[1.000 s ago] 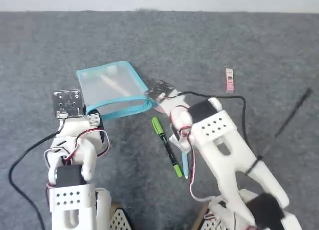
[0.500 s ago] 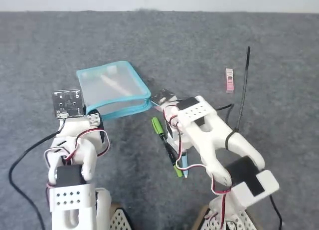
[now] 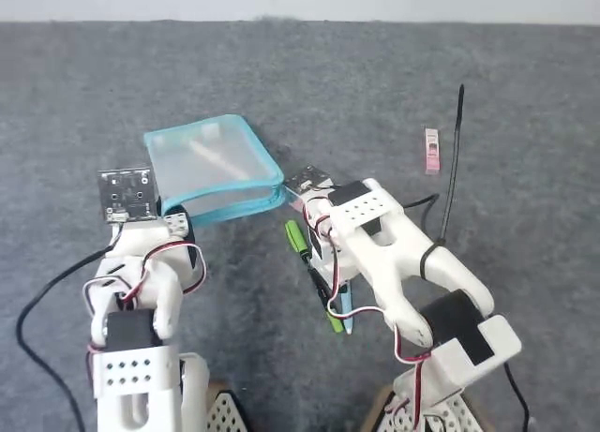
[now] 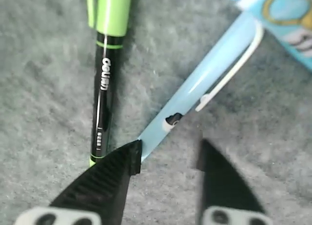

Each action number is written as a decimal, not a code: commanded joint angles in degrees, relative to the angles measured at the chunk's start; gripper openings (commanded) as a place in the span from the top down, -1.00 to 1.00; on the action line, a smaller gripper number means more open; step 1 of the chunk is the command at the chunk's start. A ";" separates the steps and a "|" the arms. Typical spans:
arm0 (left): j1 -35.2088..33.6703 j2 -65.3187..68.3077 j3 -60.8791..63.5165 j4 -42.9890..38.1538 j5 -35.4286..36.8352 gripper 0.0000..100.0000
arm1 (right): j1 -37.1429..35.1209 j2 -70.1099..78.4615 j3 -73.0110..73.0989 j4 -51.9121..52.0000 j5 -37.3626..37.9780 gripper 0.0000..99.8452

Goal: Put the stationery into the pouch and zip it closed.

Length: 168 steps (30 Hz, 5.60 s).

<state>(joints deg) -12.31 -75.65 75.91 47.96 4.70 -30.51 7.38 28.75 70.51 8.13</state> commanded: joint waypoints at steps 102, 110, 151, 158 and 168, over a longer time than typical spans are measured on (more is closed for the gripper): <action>0.44 0.26 0.40 -3.69 0.26 0.98 | 21.93 -18.59 -8.62 32.22 34.81 0.99; 0.44 0.26 0.40 -3.69 0.26 0.98 | 14.73 -19.56 -2.02 32.22 33.41 0.99; 0.44 0.26 0.48 -3.69 0.26 0.98 | -8.31 -37.67 -18.99 32.31 14.77 0.99; 0.44 0.26 0.48 -3.69 0.26 0.98 | -10.15 -39.16 -16.70 32.31 15.47 0.99; 0.44 0.26 0.48 -3.69 0.26 0.98 | -13.23 -25.27 -24.18 31.69 13.71 0.99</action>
<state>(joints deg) -12.31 -75.65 77.32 46.29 4.70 -43.25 -22.59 11.69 100.66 23.08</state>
